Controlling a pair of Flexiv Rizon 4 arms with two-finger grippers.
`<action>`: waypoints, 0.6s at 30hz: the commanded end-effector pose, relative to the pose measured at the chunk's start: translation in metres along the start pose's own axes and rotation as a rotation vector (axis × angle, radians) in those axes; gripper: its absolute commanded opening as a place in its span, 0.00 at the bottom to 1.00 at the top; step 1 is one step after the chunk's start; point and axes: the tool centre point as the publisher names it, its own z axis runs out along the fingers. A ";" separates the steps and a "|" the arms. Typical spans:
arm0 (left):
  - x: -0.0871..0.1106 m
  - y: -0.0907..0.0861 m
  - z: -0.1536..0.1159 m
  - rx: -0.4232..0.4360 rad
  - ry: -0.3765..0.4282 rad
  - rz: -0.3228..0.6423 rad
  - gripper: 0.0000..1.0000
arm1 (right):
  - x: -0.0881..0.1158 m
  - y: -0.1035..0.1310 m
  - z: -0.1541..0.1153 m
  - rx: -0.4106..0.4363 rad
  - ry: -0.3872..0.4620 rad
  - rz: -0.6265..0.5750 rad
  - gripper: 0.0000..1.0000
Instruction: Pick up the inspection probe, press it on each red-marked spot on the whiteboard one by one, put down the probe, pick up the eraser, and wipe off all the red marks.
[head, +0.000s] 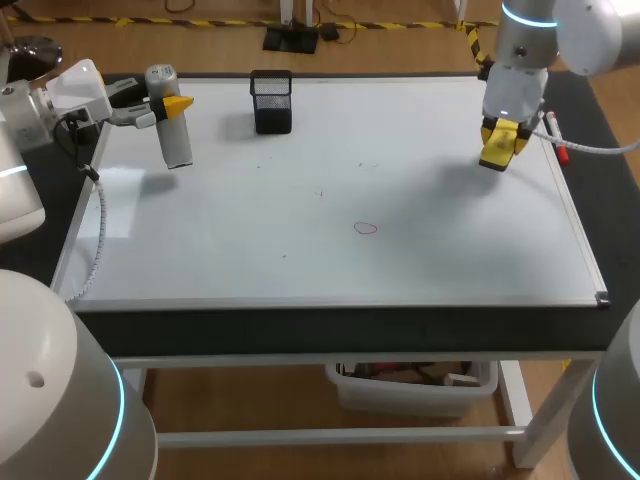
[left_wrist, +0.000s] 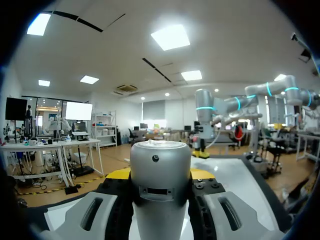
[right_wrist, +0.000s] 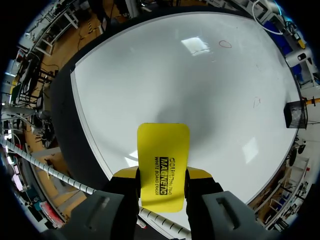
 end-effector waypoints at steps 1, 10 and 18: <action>0.025 -0.002 0.002 0.027 0.045 0.013 0.00 | 0.000 -0.001 -0.001 0.000 0.003 -0.002 0.00; 0.120 -0.015 0.025 0.063 0.256 0.008 0.00 | 0.000 -0.001 -0.001 0.000 0.003 -0.002 0.00; 0.182 -0.018 0.051 0.071 0.432 -0.006 0.00 | 0.000 -0.001 -0.001 0.000 0.003 -0.002 0.00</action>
